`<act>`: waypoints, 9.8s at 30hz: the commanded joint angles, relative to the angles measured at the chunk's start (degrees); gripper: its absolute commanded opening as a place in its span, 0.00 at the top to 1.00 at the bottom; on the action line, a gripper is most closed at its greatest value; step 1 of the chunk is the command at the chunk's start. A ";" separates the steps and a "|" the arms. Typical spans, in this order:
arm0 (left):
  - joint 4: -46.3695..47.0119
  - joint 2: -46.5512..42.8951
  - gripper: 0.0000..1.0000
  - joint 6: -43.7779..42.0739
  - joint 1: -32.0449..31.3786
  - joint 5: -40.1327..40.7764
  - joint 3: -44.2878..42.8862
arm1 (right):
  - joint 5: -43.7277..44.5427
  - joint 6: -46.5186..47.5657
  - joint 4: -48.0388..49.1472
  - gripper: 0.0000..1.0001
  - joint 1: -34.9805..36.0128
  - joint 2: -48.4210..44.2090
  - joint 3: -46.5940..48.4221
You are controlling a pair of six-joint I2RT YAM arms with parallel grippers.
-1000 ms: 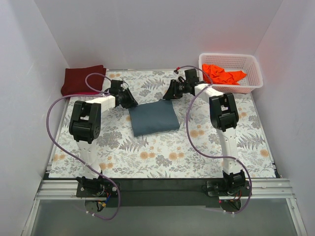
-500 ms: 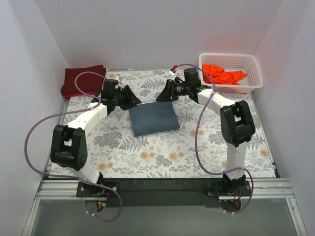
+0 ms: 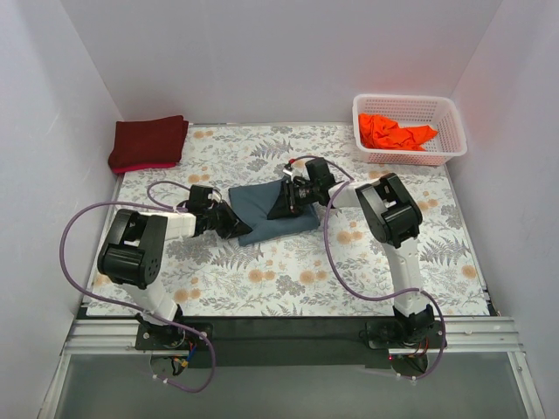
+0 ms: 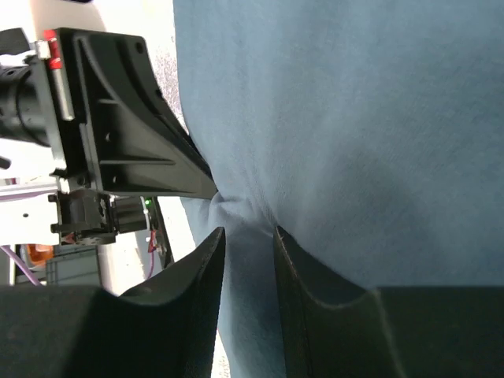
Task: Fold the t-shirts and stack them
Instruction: Fold the tshirt, then neatly place the folded tshirt to the corner
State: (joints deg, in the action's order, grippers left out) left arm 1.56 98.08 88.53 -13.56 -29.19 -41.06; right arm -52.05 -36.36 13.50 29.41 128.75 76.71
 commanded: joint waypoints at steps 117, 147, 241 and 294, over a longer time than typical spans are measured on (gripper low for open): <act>-45.60 -21.00 0.02 -8.99 10.39 34.90 -13.45 | 60.83 50.59 -34.94 0.29 31.76 -13.10 14.78; -32.25 -14.76 0.02 -8.55 20.24 6.88 -4.03 | 62.70 48.76 -33.45 0.99 33.88 -7.54 17.95; -29.51 34.80 1.00 -69.45 15.84 55.12 -95.43 | 46.51 34.60 -48.91 0.17 14.71 -31.54 -5.08; -7.10 46.59 0.45 -79.92 27.45 60.48 -91.92 | 43.97 29.06 -57.09 0.02 14.71 -28.03 -0.51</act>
State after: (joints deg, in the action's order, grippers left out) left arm -8.12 147.30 8.73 13.19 29.19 -132.35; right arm -7.68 -6.74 -42.44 44.16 100.99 73.76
